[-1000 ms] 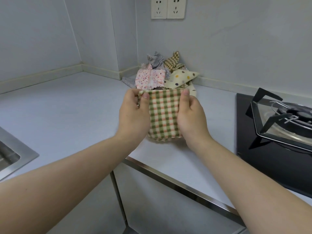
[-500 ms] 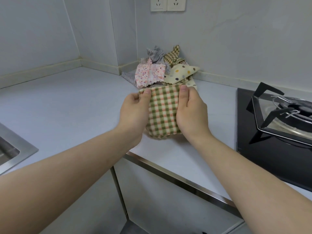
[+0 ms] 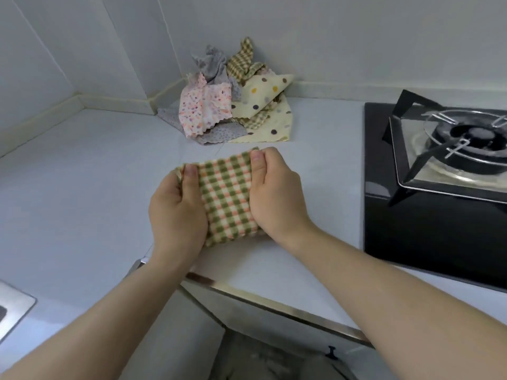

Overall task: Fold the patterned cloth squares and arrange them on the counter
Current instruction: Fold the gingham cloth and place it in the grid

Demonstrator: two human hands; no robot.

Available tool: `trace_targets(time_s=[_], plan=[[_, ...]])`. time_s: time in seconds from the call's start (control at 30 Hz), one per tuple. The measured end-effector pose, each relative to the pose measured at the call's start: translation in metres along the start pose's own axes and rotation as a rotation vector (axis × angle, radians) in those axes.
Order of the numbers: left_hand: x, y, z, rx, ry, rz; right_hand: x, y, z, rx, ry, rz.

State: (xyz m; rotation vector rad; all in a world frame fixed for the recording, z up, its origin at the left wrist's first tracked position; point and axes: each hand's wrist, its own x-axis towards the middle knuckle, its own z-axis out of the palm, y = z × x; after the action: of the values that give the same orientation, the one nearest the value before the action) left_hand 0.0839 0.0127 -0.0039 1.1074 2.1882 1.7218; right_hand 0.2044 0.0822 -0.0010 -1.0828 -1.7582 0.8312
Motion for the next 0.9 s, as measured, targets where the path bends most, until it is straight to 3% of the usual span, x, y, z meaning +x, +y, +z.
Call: trace_targets(time_s=[0.13, 0.23, 0.4, 0.6, 0.77, 0.9], plan=[[-0.004, 0.029, 0.017, -0.065, -0.129, -0.196, 0.001, 0.001, -0.024, 0.076, -0.019, 0.232], [-0.008, 0.067, 0.020, -0.054, -0.267, -0.207, -0.002, -0.013, -0.060, 0.073, 0.050, 0.342], [-0.026, 0.157, 0.019, 0.024, -0.584, -0.221, -0.035, -0.066, -0.142, 0.002, 0.226, 0.515], [-0.075, 0.246, 0.030, 0.056, -0.955, -0.405, -0.096, -0.116, -0.231, -0.133, 0.489, 0.674], [-0.153, 0.313, 0.060, -0.030, -1.008, -0.093, -0.139, -0.130, -0.298, -0.204, 0.724, 0.841], [-0.220, 0.350, 0.085, -0.051, -1.087, 0.164, -0.179, -0.124, -0.355, -0.211, 0.936, 0.865]])
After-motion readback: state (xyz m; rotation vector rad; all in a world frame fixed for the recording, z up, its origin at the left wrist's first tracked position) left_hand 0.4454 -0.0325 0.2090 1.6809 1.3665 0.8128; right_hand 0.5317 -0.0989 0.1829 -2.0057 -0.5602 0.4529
